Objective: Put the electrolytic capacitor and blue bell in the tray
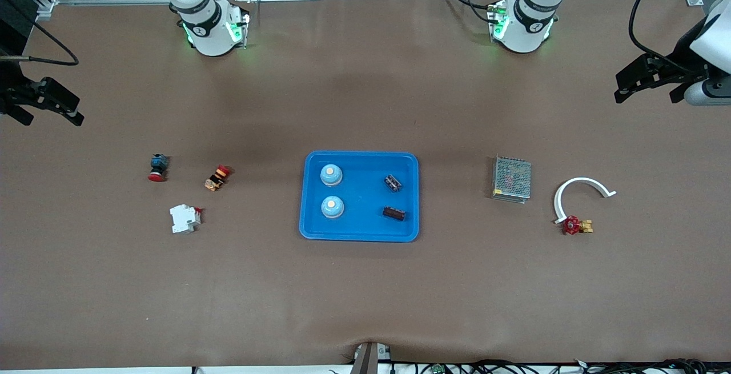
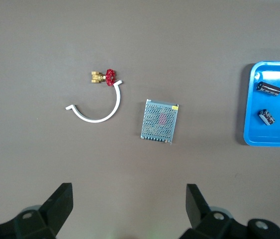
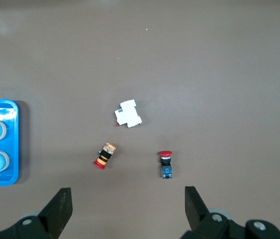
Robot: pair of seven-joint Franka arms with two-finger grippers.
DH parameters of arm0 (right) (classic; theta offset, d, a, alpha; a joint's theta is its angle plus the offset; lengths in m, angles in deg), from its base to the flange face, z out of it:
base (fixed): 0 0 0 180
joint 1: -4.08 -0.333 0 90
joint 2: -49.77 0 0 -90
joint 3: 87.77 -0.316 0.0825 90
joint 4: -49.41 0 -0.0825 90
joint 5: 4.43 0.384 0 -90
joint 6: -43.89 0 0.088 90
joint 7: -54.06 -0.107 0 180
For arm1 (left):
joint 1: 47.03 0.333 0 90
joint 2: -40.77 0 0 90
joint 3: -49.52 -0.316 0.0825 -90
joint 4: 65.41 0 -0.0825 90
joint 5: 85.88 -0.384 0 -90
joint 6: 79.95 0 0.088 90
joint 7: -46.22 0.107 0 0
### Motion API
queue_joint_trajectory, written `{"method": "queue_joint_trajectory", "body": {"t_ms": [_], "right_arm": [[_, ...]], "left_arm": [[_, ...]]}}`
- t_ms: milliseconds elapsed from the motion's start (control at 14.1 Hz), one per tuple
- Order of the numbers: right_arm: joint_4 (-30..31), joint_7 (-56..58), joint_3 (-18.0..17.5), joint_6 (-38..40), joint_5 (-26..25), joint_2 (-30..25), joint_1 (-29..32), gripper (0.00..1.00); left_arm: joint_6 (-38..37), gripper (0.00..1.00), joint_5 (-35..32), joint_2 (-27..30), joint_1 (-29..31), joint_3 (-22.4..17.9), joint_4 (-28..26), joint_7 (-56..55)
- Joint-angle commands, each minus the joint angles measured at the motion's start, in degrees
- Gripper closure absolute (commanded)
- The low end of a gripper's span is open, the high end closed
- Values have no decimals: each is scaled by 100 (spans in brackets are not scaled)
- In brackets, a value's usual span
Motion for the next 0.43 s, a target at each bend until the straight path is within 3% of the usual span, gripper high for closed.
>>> {"method": "queue_joint_trajectory", "body": {"t_ms": [0, 355], "right_arm": [[9, -6, -70, 63, 2, -92, 84, 0], [-18, -23, -70, 63, 2, -92, 84, 0]], "left_arm": [[-166, 0, 66, 78, 9, 1, 26, 43], [-307, 0, -31, 86, 9, -7, 26, 26]]}}
